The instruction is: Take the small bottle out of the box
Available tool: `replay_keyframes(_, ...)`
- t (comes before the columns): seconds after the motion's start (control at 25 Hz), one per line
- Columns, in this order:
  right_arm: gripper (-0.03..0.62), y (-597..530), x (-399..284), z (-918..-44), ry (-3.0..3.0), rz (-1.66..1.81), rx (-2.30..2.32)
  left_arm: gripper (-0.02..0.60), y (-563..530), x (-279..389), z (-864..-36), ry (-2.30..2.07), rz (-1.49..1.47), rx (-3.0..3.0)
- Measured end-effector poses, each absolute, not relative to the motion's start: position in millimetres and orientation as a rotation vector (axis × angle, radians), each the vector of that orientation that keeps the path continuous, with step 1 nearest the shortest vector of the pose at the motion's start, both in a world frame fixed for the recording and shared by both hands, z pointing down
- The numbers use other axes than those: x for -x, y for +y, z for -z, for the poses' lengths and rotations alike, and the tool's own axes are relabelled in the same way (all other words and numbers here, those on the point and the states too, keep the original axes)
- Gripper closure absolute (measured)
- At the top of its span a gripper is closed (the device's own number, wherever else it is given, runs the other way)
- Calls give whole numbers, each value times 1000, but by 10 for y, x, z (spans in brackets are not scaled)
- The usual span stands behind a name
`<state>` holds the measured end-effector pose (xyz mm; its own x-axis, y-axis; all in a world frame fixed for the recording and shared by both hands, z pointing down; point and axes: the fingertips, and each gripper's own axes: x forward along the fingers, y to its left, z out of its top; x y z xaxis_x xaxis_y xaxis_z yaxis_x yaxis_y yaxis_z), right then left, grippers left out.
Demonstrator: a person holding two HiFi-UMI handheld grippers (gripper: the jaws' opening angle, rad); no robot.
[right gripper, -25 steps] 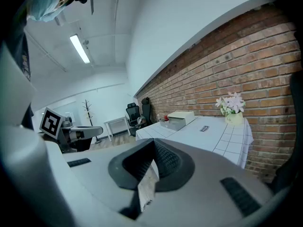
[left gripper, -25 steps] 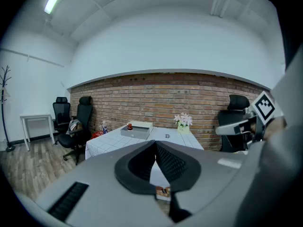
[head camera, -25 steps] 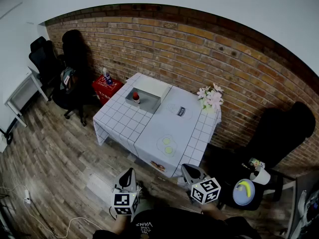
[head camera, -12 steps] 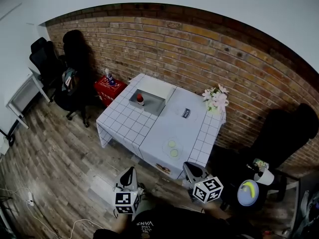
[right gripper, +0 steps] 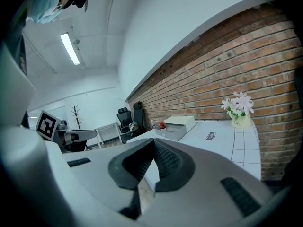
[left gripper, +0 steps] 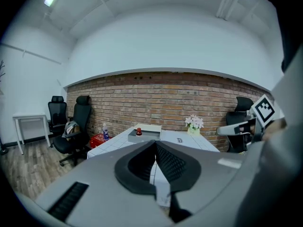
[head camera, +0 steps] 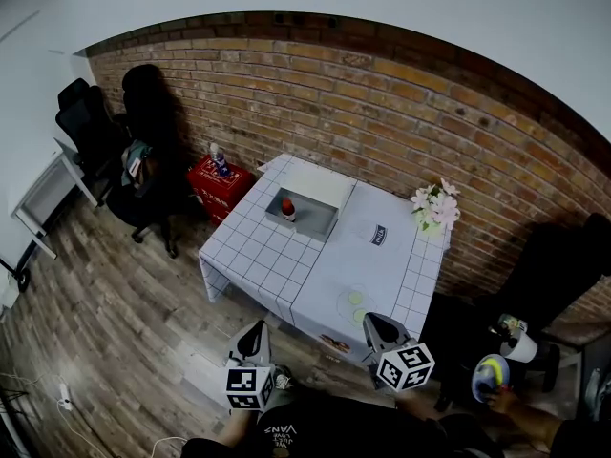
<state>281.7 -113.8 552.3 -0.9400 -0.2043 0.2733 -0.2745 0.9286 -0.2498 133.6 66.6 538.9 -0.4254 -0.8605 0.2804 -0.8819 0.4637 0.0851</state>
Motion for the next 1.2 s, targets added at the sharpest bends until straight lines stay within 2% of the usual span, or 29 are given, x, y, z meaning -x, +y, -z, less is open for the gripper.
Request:
replay_keyframes(0.6,595,-978,-1542,-5572,-2833,-437,-486,569,855,84,-5502,-2402,-108,-1529)
replay_keyframes(1.2,595,-994,-1098,-5746,-2781,-453,-585,569,1022,729,-5649,-2388,-80,-1509)
